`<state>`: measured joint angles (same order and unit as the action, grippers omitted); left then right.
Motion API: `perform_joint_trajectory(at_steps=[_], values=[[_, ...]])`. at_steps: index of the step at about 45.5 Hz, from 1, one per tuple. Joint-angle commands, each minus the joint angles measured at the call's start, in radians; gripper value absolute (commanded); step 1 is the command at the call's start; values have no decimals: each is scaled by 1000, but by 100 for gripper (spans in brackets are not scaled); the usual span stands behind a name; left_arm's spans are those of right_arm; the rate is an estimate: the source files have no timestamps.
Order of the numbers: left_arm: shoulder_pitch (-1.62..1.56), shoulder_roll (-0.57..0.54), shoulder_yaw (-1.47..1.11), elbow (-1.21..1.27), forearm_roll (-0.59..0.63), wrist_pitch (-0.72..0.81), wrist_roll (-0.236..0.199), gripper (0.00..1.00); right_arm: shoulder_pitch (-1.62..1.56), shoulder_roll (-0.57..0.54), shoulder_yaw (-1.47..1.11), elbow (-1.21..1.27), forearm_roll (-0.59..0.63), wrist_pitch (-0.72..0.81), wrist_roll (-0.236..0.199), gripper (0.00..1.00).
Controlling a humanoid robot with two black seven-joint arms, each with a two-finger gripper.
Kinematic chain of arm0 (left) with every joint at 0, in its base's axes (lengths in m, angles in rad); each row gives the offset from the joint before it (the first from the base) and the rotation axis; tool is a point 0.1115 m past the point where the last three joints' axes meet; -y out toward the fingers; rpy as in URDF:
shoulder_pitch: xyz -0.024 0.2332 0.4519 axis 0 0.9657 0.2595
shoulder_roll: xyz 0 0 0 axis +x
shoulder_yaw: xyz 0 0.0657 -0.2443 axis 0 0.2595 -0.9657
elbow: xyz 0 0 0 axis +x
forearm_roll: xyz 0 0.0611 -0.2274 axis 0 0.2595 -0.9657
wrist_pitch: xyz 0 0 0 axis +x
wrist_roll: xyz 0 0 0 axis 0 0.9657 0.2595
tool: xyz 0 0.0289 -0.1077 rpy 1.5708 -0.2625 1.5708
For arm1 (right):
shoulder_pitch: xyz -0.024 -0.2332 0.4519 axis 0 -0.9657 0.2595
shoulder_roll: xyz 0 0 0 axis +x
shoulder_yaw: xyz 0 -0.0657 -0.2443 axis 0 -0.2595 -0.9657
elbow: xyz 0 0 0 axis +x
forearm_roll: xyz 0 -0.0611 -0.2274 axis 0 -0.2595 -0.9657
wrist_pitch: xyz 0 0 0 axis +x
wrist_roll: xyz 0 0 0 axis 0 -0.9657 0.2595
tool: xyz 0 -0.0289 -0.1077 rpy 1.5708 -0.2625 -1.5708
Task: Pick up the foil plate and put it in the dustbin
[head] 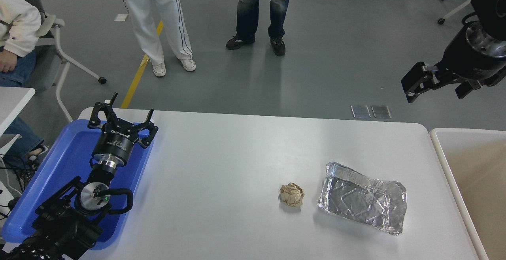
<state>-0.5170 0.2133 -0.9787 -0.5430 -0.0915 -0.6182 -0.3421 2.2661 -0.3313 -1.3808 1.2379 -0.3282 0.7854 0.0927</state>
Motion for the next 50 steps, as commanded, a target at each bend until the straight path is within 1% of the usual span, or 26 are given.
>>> perform_joint_trajectory(at_steps=[1,50], values=[[0,0,0,0,-1,-2,0,100,-13,0,0,0,0,0,1,100],[0,1,0,0,-1,-2,0,100,-33,-6,-27,0,0,0,-1,100]])
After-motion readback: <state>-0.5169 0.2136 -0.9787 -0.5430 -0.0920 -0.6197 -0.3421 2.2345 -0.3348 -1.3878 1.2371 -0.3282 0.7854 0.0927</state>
